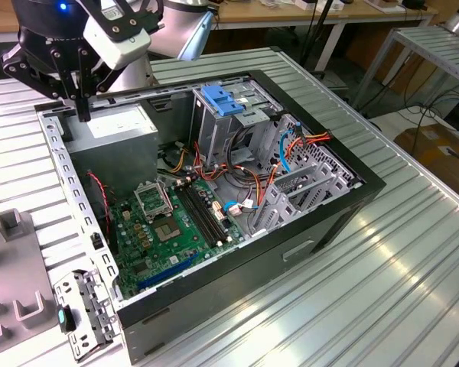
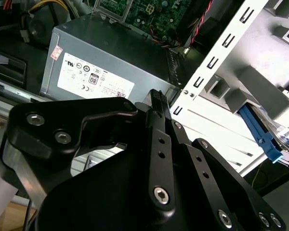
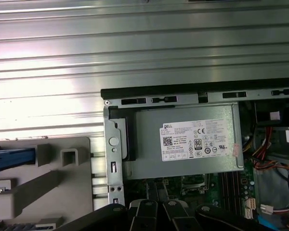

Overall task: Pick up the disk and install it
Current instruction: 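Reach for the disk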

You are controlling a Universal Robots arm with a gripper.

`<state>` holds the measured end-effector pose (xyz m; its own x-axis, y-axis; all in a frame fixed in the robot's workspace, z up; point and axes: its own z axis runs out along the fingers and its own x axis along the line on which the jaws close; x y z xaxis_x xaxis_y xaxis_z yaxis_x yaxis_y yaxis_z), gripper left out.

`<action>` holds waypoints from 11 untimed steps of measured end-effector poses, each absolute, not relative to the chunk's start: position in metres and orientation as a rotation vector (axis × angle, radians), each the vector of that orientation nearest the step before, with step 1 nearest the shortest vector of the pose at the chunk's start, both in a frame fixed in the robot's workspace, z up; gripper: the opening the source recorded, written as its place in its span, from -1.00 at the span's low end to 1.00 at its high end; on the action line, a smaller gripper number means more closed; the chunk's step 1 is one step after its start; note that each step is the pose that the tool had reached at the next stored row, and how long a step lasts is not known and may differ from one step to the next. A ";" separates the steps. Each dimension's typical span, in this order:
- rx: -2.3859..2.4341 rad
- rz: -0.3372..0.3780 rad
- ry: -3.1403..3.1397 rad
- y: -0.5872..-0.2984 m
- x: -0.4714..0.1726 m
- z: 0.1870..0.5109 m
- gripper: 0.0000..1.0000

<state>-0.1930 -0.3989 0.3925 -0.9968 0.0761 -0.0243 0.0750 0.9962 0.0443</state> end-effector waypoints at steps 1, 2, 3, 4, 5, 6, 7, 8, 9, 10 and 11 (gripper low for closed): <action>0.118 0.068 3.113 -0.399 -0.193 0.393 -0.79; 0.118 0.068 3.113 -0.399 -0.194 0.392 -0.79; 0.118 0.068 3.113 -0.399 -0.194 0.392 -0.79; 0.118 0.068 3.113 -0.399 -0.194 0.393 -0.79; 0.118 0.068 3.113 -0.399 -0.195 0.392 -0.79; 0.118 0.068 3.113 -0.399 -0.195 0.393 -0.79; 0.118 0.068 3.113 -0.399 -0.195 0.392 -0.79; 0.118 0.068 3.113 -0.399 -0.196 0.393 -0.79; 0.118 0.068 3.113 -0.399 -0.196 0.393 -0.79; 0.118 0.068 3.113 -0.399 -0.197 0.392 -0.79; 0.118 0.068 3.113 -0.399 -0.199 0.393 -0.79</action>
